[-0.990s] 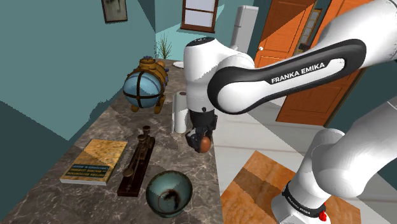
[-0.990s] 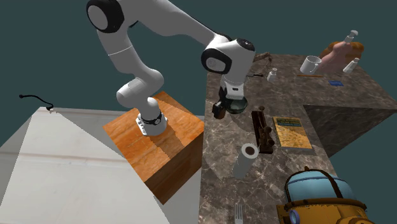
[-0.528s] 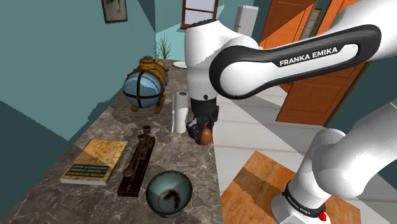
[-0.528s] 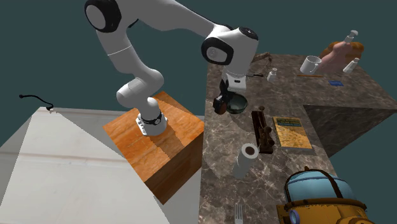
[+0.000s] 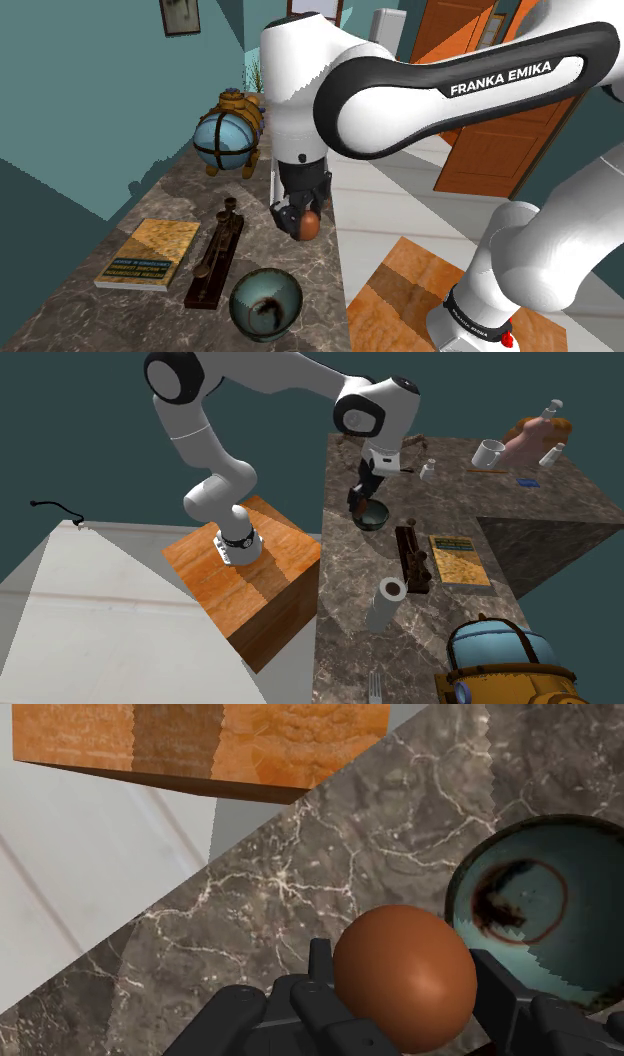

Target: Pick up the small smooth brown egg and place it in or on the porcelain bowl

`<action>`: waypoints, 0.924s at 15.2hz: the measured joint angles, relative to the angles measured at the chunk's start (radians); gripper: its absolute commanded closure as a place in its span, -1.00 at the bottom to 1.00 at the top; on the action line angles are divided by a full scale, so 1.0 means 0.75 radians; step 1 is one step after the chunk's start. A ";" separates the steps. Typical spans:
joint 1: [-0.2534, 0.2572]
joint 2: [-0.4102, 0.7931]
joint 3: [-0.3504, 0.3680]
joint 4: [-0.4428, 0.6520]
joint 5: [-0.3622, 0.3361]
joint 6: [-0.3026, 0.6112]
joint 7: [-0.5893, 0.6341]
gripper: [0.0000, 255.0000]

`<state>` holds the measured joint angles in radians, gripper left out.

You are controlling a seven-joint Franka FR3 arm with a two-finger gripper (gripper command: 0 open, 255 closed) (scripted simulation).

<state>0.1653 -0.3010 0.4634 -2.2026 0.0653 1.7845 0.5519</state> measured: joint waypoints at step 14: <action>0.074 0.319 0.195 0.220 -0.085 0.059 0.328 1.00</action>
<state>0.2210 -0.0617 0.6099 -2.0375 0.0016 1.8289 0.7978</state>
